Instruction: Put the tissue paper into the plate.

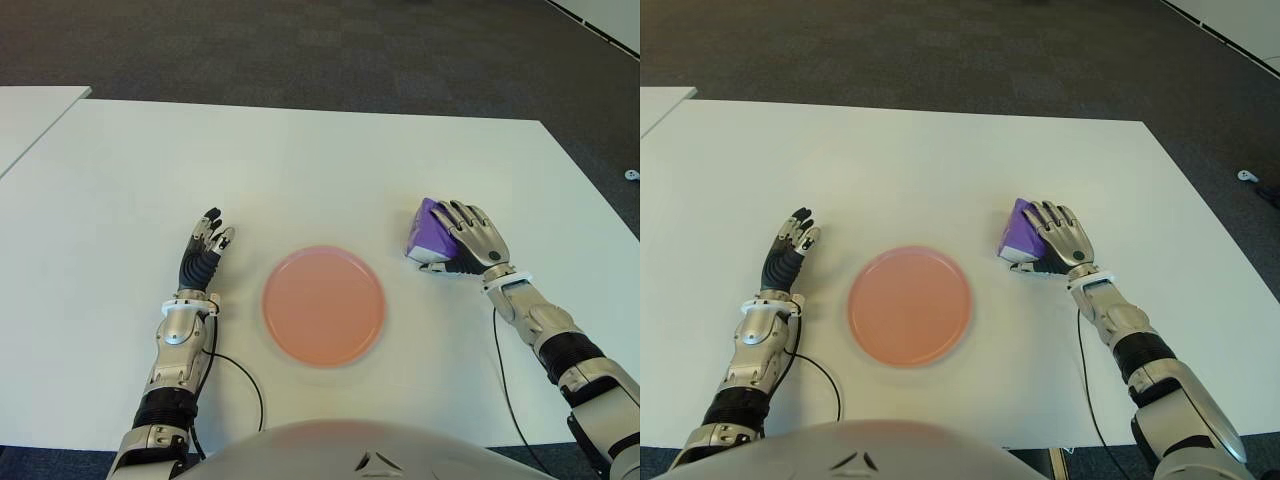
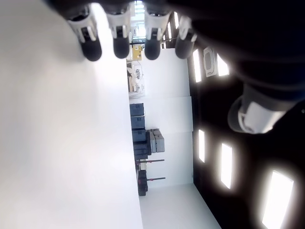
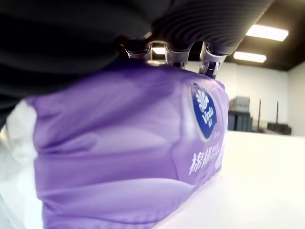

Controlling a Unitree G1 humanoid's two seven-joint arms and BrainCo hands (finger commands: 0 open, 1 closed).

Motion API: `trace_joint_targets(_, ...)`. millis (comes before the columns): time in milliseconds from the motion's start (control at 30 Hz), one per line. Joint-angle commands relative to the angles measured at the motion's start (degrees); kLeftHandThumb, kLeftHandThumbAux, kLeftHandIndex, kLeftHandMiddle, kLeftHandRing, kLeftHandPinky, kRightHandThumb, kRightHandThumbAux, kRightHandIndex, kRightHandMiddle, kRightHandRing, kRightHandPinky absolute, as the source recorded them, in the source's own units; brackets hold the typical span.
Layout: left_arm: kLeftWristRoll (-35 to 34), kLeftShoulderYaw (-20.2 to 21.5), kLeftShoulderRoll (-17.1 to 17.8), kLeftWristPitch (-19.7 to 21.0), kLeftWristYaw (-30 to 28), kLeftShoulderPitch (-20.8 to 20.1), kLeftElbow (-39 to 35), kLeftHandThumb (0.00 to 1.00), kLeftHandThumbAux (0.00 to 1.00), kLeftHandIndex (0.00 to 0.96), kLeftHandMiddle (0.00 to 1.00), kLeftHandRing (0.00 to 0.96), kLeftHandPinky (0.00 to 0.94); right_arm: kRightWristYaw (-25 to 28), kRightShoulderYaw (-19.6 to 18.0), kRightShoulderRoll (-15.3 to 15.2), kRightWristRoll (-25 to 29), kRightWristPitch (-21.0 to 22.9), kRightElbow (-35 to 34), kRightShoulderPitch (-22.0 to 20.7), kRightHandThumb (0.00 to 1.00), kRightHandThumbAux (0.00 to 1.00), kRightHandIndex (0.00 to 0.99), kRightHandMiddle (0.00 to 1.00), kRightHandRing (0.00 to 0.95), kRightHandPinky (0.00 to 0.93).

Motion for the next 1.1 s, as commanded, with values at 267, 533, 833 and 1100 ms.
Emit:
trace_joint_targets(267,-0.13,0.10,-0.47,0.40,0.03,1.48,1.16,0.000,0.458,0.000,0.000,0.000,0.000,3.90,6.55,2.70,-4.11,3.88,1.06,6.33,0.106,0.402,0.000,0.000,0.000,0.000)
trace_joint_targets(533,-0.38,0.14,-0.61,0.10,-0.07,1.52,1.09,0.000,0.462,0.000,0.000,0.000,0.000,4.80,6.75,2.76,-2.96,3.19,1.44,5.56,0.093,0.390,0.000,0.000,0.000,0.000)
trace_joint_targets(833,-0.67,0.23,-0.60,-0.43,-0.07,1.53,1.34,0.000,0.471,0.000,0.000,0.000,0.000,3.76,8.02,7.16,-2.34,1.14,10.88,0.97,0.083,0.387,0.000,0.000,0.000,0.000)
trace_joint_targets(1100,-0.67,0.48,-0.31,-0.42,0.01,1.06,2.08,0.000,0.471,0.000,0.000,0.000,0.000,-1.45,5.54,15.02,2.50,-3.87,24.79,-2.87,0.307,0.446,0.088,0.170,0.172,0.195)
